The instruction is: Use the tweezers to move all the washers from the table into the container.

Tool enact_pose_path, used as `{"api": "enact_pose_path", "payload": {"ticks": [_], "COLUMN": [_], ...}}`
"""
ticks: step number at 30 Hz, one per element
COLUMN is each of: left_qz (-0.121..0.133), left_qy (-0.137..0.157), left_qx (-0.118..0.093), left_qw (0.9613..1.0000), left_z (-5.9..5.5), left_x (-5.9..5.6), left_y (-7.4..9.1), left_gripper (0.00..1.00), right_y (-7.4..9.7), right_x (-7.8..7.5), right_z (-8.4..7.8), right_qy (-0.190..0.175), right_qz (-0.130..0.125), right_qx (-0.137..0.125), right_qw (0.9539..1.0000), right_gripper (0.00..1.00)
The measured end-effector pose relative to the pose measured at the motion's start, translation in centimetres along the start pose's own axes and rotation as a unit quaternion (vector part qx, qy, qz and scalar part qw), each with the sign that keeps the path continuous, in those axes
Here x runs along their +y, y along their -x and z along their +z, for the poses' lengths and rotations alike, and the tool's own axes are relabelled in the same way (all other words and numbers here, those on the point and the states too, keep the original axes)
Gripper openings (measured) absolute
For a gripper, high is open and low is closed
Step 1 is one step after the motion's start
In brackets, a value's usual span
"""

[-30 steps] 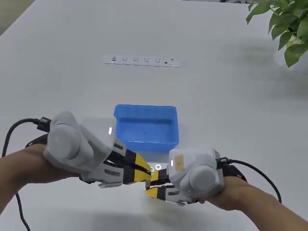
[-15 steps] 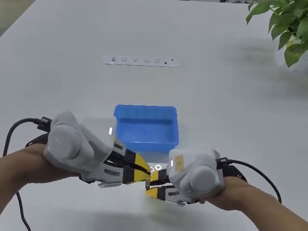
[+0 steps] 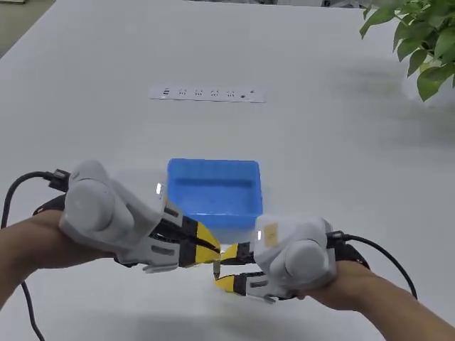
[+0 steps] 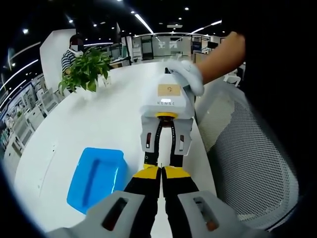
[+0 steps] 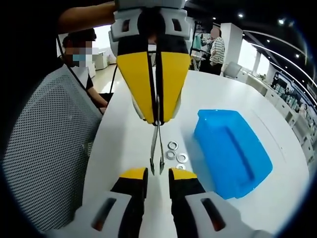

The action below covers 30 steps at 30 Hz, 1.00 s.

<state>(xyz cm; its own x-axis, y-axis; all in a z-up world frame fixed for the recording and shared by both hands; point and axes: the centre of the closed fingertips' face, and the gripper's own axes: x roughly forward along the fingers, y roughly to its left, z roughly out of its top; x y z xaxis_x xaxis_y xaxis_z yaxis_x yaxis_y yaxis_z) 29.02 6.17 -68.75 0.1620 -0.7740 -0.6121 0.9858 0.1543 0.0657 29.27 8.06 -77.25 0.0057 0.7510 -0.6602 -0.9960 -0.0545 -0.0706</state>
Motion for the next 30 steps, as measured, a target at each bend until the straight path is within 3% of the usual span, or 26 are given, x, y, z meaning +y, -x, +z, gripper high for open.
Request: {"api": "enact_pose_path", "payload": {"ticks": [15, 30], "left_qz": [0.005, 0.002], "left_qy": [-0.009, -0.017], "left_qx": [-0.005, -0.005], "left_qw": [0.9999, 0.9998], "left_z": [0.5, 0.9], "left_x": [1.3, 2.4], "left_y": [-0.3, -0.9], "left_gripper": [0.05, 0.05], "right_y": [2.8, 5.4], "right_x": [-1.7, -3.1], "right_z": [-0.5, -2.1], "right_qy": [-0.052, -0.104], "right_qz": [-0.056, -0.105], "right_qx": [-0.017, -0.023], "right_qw": [0.9969, 0.9888], "right_gripper": [0.33, 0.47]}}
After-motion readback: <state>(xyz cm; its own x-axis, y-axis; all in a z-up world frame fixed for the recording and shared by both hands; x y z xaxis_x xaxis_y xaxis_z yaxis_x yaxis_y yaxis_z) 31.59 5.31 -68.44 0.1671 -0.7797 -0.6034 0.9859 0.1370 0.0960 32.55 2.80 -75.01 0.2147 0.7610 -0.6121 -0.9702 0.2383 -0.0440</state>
